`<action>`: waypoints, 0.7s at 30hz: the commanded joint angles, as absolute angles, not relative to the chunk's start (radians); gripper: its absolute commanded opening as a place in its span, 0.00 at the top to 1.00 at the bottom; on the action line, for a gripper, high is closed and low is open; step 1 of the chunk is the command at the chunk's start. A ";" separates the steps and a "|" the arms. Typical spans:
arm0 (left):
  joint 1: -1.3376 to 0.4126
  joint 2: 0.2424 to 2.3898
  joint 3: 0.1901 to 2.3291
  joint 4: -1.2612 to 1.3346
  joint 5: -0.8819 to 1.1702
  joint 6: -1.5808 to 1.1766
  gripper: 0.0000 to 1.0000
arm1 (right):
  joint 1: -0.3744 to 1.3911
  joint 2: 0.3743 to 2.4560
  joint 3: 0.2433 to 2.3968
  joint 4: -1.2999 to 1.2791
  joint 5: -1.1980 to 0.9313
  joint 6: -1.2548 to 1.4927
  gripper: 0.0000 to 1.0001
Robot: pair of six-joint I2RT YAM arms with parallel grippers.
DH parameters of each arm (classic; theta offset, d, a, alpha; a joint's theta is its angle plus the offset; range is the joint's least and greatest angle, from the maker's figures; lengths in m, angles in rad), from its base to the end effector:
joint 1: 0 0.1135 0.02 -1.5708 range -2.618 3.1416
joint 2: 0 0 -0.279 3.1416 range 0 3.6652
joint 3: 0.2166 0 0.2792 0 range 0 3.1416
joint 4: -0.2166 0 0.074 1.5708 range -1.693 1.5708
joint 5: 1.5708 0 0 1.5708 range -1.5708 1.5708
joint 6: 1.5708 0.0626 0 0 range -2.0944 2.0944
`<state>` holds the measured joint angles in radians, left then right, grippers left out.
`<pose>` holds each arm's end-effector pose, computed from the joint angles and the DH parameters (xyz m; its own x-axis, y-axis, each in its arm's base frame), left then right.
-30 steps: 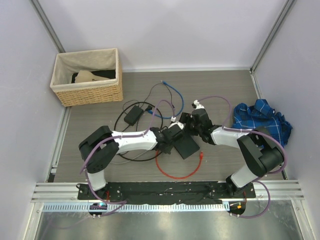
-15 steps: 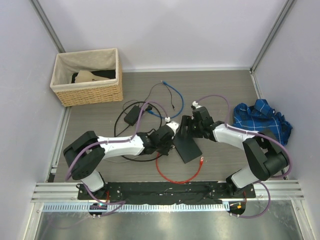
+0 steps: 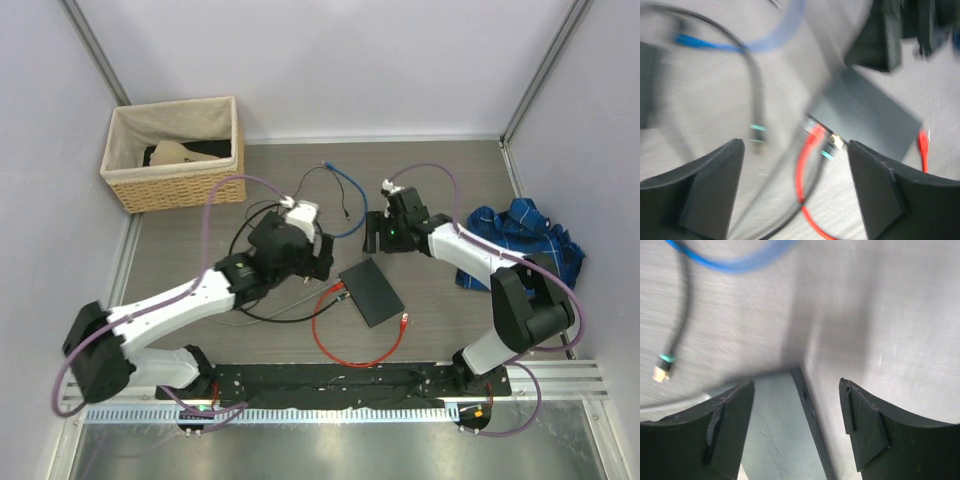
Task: Insert the plug into the switch port
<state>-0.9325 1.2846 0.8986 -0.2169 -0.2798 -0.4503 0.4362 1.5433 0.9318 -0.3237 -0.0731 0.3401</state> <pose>0.2087 -0.2523 0.2580 -0.5811 0.0813 -0.8097 0.4259 0.8782 -0.2175 0.3162 0.1525 0.1752 -0.8413 -0.0251 -0.5401 -0.1910 0.9483 0.2534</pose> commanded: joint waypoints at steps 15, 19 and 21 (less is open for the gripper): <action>-0.520 0.883 0.788 -0.428 -0.581 -0.270 0.00 | 0.540 1.963 1.455 -0.385 -0.210 -0.202 0.45; -0.511 0.899 0.781 -0.419 -0.615 -0.248 0.00 | 0.563 2.060 1.526 -0.400 -0.149 -0.210 0.46; -0.511 0.888 0.773 -0.414 -0.617 -0.242 0.00 | 0.571 2.083 1.558 -0.403 -0.140 -0.216 0.46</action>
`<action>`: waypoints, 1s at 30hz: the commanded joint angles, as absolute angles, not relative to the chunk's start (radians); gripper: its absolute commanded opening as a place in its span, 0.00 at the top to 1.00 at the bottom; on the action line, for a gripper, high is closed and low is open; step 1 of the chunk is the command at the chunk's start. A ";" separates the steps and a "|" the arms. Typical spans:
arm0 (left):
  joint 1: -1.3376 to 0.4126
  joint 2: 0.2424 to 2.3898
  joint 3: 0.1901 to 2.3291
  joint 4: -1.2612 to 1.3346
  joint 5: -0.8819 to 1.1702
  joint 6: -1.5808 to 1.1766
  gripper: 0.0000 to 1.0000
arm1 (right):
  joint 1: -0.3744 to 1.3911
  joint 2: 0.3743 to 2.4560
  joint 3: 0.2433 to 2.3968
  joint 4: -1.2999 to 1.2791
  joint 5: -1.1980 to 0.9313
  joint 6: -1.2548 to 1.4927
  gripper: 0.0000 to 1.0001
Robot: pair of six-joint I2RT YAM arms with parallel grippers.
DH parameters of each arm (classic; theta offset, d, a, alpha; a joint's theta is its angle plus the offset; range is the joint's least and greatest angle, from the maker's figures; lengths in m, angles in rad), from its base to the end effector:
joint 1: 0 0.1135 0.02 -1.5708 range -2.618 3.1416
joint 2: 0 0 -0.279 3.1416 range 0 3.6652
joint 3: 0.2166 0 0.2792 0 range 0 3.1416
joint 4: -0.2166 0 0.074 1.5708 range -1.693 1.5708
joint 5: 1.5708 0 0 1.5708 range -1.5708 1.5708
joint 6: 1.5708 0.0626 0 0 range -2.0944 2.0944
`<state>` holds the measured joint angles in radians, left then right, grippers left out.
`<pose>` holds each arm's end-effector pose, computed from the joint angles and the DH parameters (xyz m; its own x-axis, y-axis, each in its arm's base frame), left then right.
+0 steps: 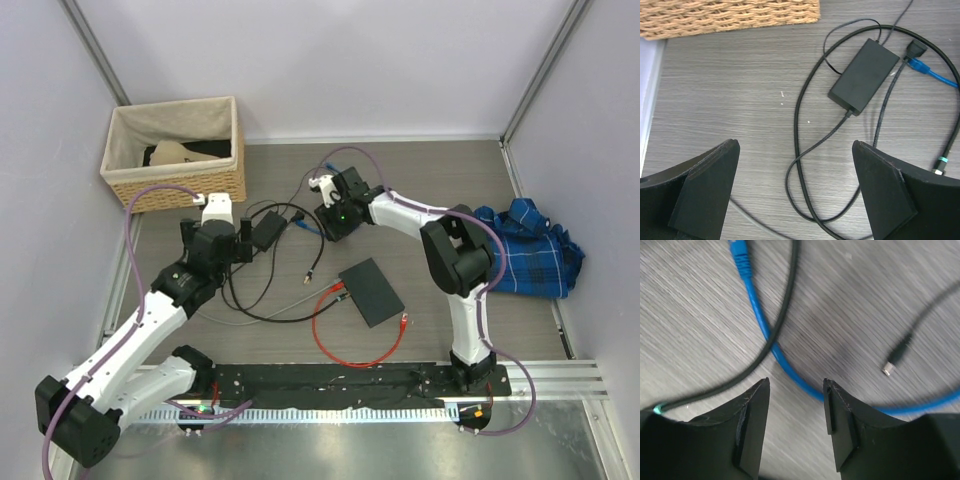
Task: Insert the plug into the switch port
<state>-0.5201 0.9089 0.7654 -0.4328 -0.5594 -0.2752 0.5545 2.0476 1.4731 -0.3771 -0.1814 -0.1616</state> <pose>0.2191 -0.0872 0.2847 -0.4646 0.0007 -0.8855 -0.0947 0.9942 0.0505 0.4091 0.2667 0.1532 -0.5857 -0.5488 -0.5965 -0.7104 0.7019 0.0516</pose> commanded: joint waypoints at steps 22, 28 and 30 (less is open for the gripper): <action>-0.511 0.859 0.762 -0.396 -0.606 -0.227 0.00 | 0.548 1.830 1.227 -0.500 0.225 -0.115 0.99; -0.511 0.857 0.764 -0.403 -0.584 -0.236 0.01 | 0.506 1.660 1.196 -0.518 0.233 -0.063 0.99; -0.511 0.853 0.765 -0.402 -0.583 -0.239 0.00 | 0.506 1.631 1.203 -0.528 0.235 -0.040 0.99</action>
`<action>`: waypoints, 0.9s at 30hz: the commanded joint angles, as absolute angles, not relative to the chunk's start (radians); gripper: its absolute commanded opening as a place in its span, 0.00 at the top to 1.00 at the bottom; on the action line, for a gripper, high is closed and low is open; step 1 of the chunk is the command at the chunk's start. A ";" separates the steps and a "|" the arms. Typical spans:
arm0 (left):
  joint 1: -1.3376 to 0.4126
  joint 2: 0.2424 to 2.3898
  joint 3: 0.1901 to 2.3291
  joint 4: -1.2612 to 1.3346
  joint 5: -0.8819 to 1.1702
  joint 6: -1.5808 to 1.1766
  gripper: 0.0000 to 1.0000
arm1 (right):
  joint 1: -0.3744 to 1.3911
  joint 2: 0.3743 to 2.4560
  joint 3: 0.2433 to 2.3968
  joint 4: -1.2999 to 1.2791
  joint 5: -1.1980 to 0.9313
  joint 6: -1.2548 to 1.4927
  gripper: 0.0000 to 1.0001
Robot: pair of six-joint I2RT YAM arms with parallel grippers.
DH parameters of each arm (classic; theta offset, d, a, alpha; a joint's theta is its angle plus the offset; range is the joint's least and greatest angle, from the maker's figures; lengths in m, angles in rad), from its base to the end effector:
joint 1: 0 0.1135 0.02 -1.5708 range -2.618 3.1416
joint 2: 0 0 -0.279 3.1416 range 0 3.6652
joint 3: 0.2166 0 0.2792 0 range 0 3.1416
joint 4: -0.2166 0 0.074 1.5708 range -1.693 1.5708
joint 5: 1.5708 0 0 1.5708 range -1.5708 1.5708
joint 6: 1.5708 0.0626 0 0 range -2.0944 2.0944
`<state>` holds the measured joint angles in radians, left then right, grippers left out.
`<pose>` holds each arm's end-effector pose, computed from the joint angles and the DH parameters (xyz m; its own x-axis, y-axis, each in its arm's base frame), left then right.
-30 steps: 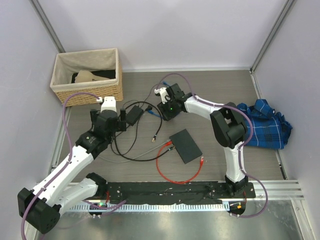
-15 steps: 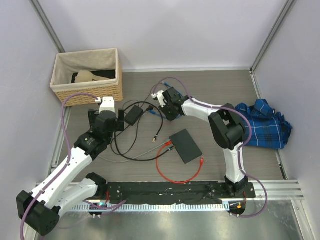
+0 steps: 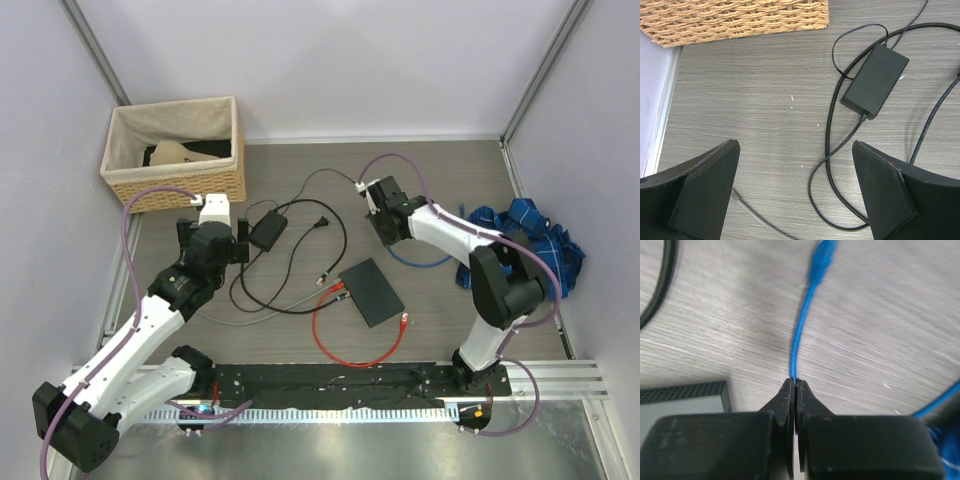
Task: Insert the plug into the switch port
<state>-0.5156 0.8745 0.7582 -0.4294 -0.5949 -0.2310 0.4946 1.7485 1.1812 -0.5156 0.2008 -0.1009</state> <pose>0.2143 -0.0811 0.2902 -0.4376 0.0301 -0.8987 -0.1115 0.9899 0.0874 0.3536 0.1765 0.1726 -0.7349 -0.5085 -0.4486 -0.4592 0.8600 -0.2225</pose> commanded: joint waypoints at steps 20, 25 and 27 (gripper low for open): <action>-0.512 0.838 0.762 -0.410 -0.555 -0.265 0.00 | 0.463 1.744 1.198 -0.399 0.196 0.152 0.52; -0.511 0.833 0.761 -0.408 -0.557 -0.264 0.00 | 0.451 1.828 1.218 -0.350 0.227 0.150 0.52; -0.511 0.833 0.761 -0.408 -0.555 -0.262 0.00 | 0.440 1.845 1.224 -0.335 0.233 0.150 0.52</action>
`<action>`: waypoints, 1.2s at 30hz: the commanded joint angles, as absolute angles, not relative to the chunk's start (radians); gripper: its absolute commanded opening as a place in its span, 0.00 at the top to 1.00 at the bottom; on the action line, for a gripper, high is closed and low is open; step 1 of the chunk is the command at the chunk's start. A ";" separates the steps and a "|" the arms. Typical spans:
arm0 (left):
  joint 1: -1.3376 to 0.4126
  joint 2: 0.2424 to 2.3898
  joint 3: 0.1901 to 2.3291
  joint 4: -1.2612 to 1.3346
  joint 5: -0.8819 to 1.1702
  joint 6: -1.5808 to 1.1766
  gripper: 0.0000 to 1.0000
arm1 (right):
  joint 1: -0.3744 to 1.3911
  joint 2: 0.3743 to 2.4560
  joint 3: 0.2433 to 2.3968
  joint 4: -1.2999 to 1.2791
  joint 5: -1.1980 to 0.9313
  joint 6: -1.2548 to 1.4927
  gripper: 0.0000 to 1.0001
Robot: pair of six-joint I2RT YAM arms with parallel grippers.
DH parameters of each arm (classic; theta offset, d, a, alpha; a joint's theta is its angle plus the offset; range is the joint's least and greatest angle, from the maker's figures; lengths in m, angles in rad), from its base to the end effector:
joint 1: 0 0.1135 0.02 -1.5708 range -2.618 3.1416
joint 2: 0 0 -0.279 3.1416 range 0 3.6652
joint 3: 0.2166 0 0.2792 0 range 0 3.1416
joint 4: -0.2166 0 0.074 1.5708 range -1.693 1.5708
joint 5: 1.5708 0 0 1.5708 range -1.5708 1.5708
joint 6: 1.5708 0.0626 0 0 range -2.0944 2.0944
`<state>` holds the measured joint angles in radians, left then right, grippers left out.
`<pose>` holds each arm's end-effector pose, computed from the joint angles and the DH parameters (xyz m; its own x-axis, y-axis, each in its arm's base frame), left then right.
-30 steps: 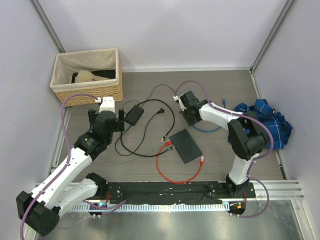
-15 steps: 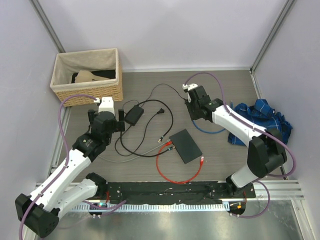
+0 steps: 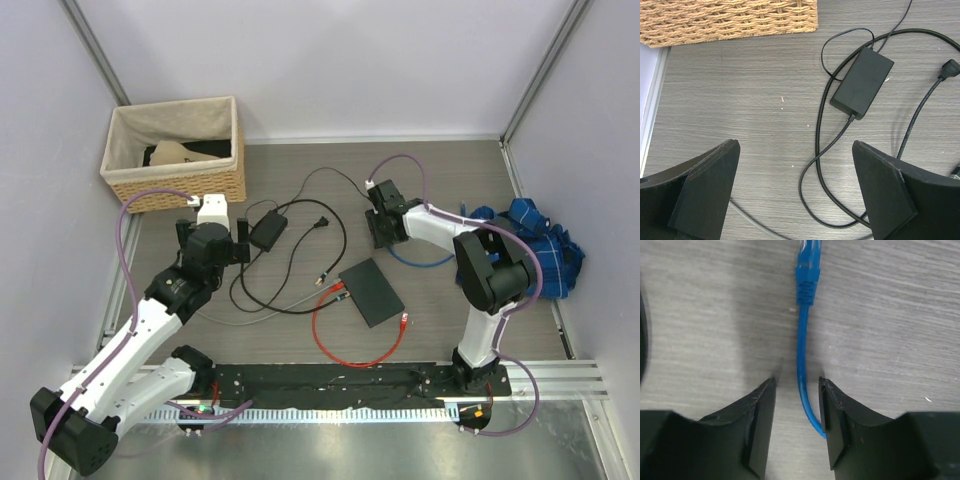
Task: Insert the plug into the switch port
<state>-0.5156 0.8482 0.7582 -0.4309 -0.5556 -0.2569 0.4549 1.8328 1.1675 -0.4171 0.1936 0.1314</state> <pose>0.2101 -0.0811 0.2947 -0.4241 -0.0078 -0.9056 -0.0898 0.9954 0.0335 0.3712 0.1682 0.1423 -0.8323 -0.2640 -0.4874 -0.2431 0.9641 -0.1070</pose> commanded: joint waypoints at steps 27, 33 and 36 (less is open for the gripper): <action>-0.511 0.815 0.810 -0.391 -0.244 -0.452 0.00 | 0.514 1.560 1.224 -0.344 0.014 0.028 0.99; -0.512 0.813 0.796 -0.226 -0.037 -0.586 0.00 | 0.610 1.382 1.135 -0.246 -0.089 0.049 0.99; -0.525 0.821 0.772 -0.102 0.061 -0.621 0.00 | 0.663 1.322 1.092 -0.178 -0.115 0.072 0.99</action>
